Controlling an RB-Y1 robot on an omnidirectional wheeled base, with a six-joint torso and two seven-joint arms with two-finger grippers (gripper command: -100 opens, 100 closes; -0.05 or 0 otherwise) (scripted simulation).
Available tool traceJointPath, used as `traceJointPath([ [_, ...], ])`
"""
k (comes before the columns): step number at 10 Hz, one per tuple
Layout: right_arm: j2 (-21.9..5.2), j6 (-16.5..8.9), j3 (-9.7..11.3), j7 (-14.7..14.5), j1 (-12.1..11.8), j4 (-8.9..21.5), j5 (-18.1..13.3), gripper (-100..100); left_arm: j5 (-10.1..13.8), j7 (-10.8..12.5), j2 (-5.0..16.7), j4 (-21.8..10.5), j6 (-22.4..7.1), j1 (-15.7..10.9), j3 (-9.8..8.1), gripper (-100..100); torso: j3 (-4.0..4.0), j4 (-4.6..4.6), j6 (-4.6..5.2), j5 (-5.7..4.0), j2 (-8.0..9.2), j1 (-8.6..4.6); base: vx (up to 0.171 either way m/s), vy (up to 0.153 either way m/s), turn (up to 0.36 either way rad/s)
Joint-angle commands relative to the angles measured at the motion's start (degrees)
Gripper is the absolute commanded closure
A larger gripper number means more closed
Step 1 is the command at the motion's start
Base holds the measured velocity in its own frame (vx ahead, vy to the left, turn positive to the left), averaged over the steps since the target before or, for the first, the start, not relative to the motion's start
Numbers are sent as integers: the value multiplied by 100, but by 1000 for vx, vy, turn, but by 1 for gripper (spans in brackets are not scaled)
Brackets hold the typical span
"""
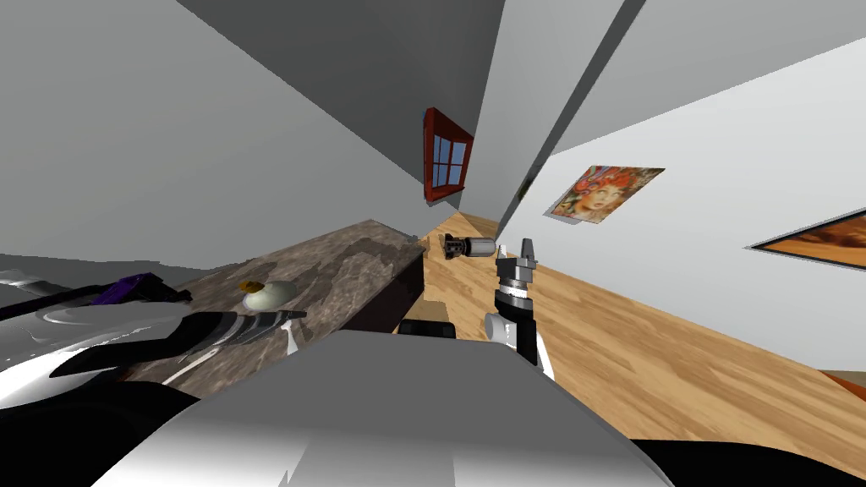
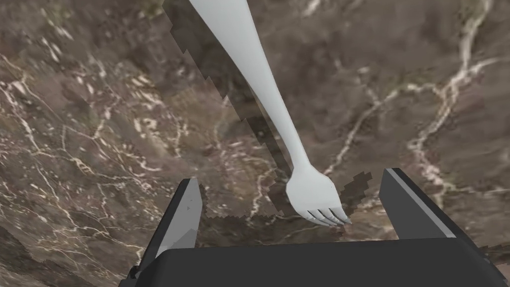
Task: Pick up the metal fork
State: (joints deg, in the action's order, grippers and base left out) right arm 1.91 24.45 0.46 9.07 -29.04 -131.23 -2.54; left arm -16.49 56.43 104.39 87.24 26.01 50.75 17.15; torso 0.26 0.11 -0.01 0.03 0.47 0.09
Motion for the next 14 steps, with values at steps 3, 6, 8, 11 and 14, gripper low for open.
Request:
traceJointPath([
  [3,0,0,0,0,0,0,0,0,144,217,-10,283,-422,89,69,-100,-2,-1,1,0,-4,4,-86,42,-192],
  [6,0,0,-1,0,-2,0,0,0,133,267,-20,319,-479,72,95,100,-11,-4,-5,0,-21,-1,-40,21,-58],
  [8,0,0,0,0,-2,0,0,0,139,276,-24,314,-481,76,99,100,-20,-7,2,-1,-35,-8,-2,2,5],
  [11,0,0,0,0,-2,0,0,0,142,281,-24,317,-478,74,97,0,-20,-8,1,1,-35,-4,0,0,0],
  [14,0,1,-1,0,-4,-1,0,0,98,-3,26,68,-94,81,-25,100,-36,-14,-7,-2,-65,-14,100,-40,243],
])
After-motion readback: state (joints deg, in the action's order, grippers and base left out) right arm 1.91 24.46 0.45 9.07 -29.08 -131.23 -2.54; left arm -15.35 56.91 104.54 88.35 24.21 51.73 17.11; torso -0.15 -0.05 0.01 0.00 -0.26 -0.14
